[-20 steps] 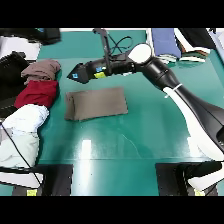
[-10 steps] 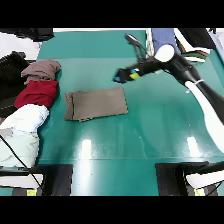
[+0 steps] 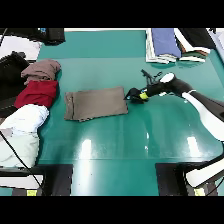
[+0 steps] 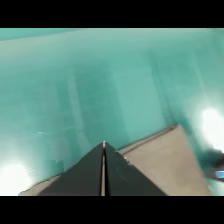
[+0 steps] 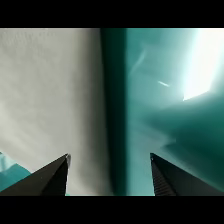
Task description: Fold the shirts.
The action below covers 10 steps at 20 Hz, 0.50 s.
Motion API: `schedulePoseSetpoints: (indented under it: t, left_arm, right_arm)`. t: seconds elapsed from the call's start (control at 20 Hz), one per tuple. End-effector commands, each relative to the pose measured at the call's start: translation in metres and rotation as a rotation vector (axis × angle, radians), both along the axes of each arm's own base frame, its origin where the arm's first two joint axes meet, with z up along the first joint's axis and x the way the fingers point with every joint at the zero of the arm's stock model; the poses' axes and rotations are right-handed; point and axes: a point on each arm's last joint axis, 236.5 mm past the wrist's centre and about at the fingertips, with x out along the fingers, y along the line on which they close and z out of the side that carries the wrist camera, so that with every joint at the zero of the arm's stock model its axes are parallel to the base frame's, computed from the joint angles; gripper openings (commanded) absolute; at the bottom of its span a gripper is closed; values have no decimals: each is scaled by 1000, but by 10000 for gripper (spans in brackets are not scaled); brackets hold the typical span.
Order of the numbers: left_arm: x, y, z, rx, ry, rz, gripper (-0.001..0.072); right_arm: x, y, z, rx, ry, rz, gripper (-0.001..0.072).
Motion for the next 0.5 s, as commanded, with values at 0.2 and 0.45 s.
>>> schedulePoseSetpoints:
  t: [0.2, 0.45]
  left_arm:
    - [-6, -20, 2, -66, 18, -45, 29]
    - [-19, -55, 0, -21, 3, -132, 29]
  right_arm:
    - [8, 114, -11, 115, -24, 116, 123]
    - [37, 77, 30, 35, -176, 133, 15]
